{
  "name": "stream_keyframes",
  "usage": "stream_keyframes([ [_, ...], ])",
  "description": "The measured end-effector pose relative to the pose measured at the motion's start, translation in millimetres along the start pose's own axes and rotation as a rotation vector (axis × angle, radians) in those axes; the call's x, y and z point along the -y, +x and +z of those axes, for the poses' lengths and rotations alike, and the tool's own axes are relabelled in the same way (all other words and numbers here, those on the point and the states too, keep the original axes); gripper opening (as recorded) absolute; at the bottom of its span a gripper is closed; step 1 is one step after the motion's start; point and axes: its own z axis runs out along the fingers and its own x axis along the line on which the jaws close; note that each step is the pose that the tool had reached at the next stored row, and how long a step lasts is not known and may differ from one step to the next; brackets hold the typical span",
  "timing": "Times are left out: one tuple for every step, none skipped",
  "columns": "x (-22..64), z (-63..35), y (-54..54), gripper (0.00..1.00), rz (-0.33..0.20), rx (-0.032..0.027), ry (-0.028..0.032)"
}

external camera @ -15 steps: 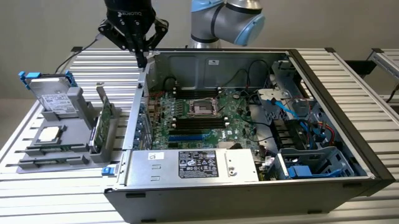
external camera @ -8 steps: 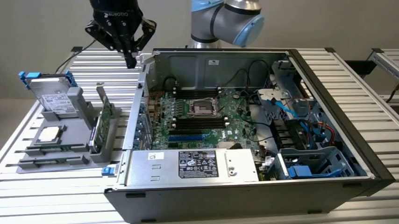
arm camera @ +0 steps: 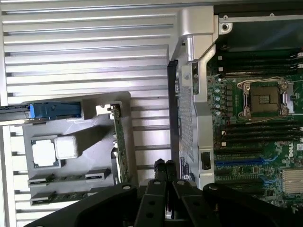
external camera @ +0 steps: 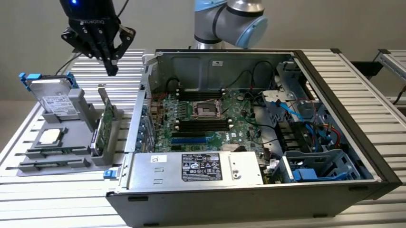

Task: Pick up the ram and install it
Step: 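Reach for the ram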

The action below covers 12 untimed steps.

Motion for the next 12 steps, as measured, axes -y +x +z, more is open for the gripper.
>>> stream_keyframes([
  [1.7,1.4,3.4,0.1,0.0,-0.0028,0.0001],
  [3.2,2.5,6.5,0.1,0.0,-0.0055,0.0003],
  [4.9,3.8,9.9,0.1,0.0,-0.0088,0.0005],
  [6.4,5.0,13.2,0.1,0.001,-0.012,0.0008],
  [8.0,6.1,16.4,0.1,0.001,-0.0152,0.0011],
  [9.6,7.3,19.8,0.1,0.001,-0.0185,0.0013],
  [11.2,8.6,23.2,0.1,0.001,-0.0213,0.0014],
  [12.8,9.8,26.7,0.1,0.001,-0.0243,0.0017],
  [14.6,11.1,30.3,0.1,0.001,-0.0272,0.002],
  [16.1,12.4,33.6,0.1,0.001,-0.0294,0.0021],
  [17.7,13.7,37.2,0.1,0.001,-0.0318,0.0022],
  [19.3,15.0,40.7,0.1,0.002,-0.0339,0.0023],
])
